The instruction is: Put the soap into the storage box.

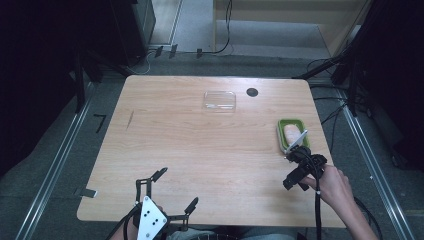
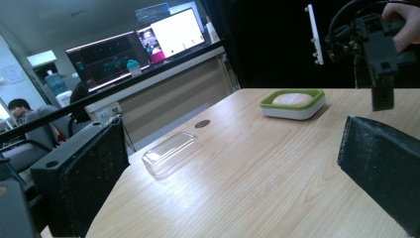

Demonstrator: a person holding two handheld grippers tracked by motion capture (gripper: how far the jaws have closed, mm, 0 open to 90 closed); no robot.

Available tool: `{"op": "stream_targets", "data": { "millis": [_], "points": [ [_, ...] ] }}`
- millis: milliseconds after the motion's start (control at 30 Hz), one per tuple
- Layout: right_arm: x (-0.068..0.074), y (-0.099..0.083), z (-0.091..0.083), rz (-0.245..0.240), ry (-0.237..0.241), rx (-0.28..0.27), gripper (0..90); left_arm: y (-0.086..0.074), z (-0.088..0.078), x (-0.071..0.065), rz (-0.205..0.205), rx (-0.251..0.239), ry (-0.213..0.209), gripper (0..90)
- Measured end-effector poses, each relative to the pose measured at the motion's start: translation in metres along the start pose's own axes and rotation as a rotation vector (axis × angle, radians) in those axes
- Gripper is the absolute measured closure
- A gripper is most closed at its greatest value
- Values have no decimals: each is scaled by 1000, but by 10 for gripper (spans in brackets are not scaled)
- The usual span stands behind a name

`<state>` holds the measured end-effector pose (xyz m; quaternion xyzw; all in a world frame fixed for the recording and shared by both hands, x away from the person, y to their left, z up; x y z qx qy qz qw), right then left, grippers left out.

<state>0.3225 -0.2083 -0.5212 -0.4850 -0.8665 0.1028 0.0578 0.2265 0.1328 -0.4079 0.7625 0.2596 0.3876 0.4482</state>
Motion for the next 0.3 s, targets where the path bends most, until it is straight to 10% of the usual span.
{"op": "stream_targets", "data": {
  "millis": [300],
  "points": [
    [2,-9,15,-33,3,-4,0,0,1,1,-2,3,3,0]
  ]
}}
Point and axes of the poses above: each handheld gripper's, and its own axes: z roughly forward along the jaws, y roughly out of its top, x roughly to its left, the point moved 9 cm from there along z, roughly forward along the jaws, and after that the axes turned 14 degrees about x, right-handed, at the moved point
